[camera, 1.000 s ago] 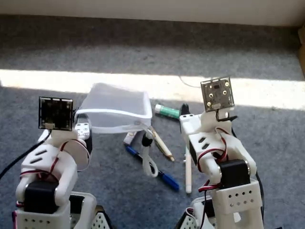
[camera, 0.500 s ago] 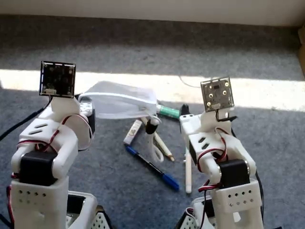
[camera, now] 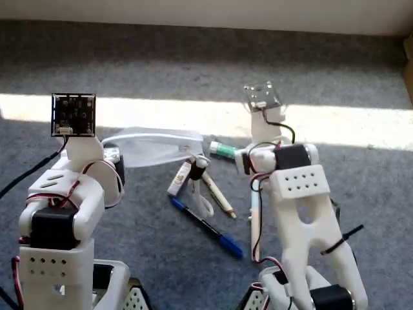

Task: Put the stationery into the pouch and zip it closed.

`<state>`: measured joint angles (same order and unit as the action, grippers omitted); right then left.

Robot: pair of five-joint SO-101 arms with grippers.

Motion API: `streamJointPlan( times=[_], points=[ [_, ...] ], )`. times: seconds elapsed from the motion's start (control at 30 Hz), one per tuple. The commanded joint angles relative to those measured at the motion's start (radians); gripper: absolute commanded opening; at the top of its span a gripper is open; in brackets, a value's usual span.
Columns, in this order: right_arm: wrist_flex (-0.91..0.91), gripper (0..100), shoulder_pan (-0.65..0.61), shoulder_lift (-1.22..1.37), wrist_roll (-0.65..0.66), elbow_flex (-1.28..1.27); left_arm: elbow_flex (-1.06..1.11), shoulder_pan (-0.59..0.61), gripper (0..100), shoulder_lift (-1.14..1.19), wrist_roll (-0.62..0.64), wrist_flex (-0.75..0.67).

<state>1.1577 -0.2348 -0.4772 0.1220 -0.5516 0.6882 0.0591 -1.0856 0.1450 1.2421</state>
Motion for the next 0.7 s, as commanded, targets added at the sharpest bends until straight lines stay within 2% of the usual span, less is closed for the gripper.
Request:
streamJointPlan(
  times=[0.0,0.2,0.5,0.67],
  points=[
    [0.013,22.1,0.008,0.079,0.011,0.101,-0.005,0.012,1,-0.025,0.011,-0.009],
    [0.005,22.1,0.008,0.191,0.012,0.107,0.051,0.012,1,-0.027,0.011,-0.049],
    [-0.015,22.1,0.022,0.223,0.011,0.101,0.061,0.012,1,-0.031,0.011,-0.051],
    [-0.087,22.0,0.050,0.225,-0.061,0.096,0.061,0.012,1,-0.027,0.011,-0.051]
  ],
)
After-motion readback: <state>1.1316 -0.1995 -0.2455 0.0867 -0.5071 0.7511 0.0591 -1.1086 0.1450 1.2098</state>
